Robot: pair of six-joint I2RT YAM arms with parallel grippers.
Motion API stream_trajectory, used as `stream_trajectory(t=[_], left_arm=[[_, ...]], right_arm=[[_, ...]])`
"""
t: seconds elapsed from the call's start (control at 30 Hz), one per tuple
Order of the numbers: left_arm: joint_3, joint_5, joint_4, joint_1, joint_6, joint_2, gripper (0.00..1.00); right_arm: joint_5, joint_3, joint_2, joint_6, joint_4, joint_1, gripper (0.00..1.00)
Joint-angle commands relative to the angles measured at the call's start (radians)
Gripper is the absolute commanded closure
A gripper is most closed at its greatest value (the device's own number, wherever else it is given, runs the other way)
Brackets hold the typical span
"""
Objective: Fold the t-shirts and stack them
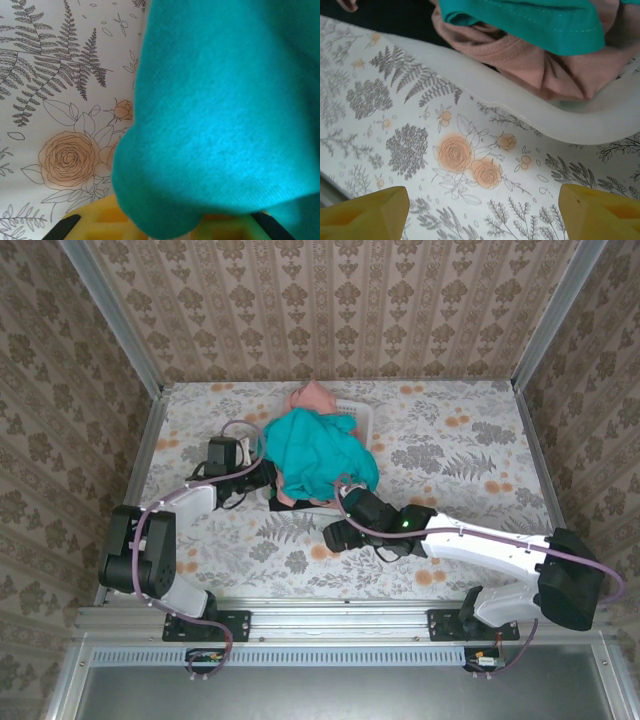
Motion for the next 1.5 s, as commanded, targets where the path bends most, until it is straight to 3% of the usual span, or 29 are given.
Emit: stream_trajectory(t=[0.0,0.13,0.2,0.3,0.47,0.6,0.77,0.97,1.03,1.13,1.33,1.47], left_arm=[[-0.007,-0.054,0.070,-0.020,-0.105,-0.028,0.77],[-0.084,-0.078,0.085,-0.022,-0.126,-0.130,0.70],[-0.102,-0.097,0.031,-0.015,-0.109,-0.184,0.52],[-0.120,-0.118,-0.047,0.014,-0.085,-0.267,0.35],[-0.102,-0.134,-0.140,0.022,-0.033,-0.321,0.32],[-0.012,-0.151,-0.239,-0.053,0.018,-0.235,0.36],[0.069,-0.180,-0.300,-0.090,0.026,-0.098,0.42],[0.142,-0.269,-0.373,-0.066,0.051,-0.043,0.68],[0.167,-0.285,-0.407,-0.025,0.063,-0.040,0.80],[0.179,-0.298,-0.428,0.062,0.075,-0.050,0.86],[0.212,-0.364,-0.475,0.245,0.144,-0.060,0.90],[0.219,-0.325,-0.433,0.375,0.208,-0.039,0.88]], right_arm=[[0.058,0.031,0.071,0.066,-0.001,-0.041,0.29],[0.064,0.083,0.154,0.028,-0.016,-0.125,0.35],[0.058,0.108,0.178,-0.006,-0.008,-0.159,0.36],[0.027,0.134,0.203,-0.045,0.020,-0.225,0.38],[-0.035,0.184,0.266,-0.114,0.068,-0.294,0.38],[-0.069,0.218,0.291,-0.155,0.073,-0.296,0.34],[-0.078,0.156,0.196,-0.157,0.067,-0.313,0.28],[-0.083,0.039,0.058,-0.141,0.060,-0.380,0.19],[-0.082,0.011,-0.005,-0.143,0.060,-0.410,0.19],[-0.082,-0.014,-0.038,-0.154,0.063,-0.449,0.18],[-0.082,-0.029,-0.039,-0.162,0.075,-0.493,0.17],[-0.094,-0.031,-0.027,-0.155,0.095,-0.506,0.17]])
